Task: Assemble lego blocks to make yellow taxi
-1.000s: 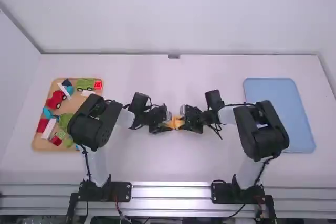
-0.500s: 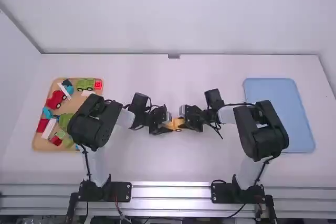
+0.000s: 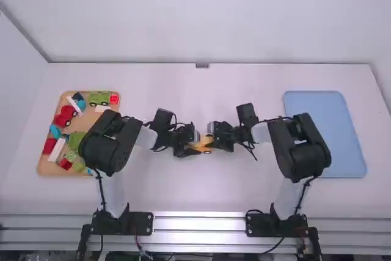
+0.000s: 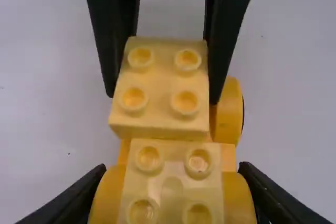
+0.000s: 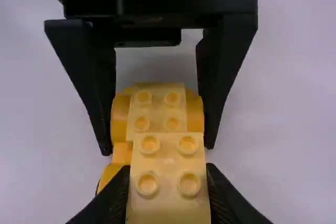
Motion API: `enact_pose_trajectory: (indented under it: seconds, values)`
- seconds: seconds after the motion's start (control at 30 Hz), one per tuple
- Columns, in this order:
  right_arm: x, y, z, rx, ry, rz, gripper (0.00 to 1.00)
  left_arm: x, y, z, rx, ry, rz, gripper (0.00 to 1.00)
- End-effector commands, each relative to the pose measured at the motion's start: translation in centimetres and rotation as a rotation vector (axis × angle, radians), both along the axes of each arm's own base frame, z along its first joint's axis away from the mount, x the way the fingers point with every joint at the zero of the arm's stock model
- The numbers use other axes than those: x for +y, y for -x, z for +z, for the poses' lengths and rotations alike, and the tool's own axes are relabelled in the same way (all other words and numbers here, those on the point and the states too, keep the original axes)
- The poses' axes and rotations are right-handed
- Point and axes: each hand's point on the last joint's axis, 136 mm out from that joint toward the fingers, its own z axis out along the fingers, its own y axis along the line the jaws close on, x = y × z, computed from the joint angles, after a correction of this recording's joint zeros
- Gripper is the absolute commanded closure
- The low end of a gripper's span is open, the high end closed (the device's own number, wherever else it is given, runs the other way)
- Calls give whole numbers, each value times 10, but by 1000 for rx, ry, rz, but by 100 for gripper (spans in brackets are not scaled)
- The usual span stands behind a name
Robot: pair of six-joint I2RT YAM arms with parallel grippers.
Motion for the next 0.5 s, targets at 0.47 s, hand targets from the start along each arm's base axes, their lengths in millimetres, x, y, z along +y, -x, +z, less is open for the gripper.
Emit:
enact_pose_trajectory:
  seconds: [0.47]
  values:
    - [1, 8, -13, 33, 65, 18, 71, 2, -1, -9, -26, -44, -9, 52]
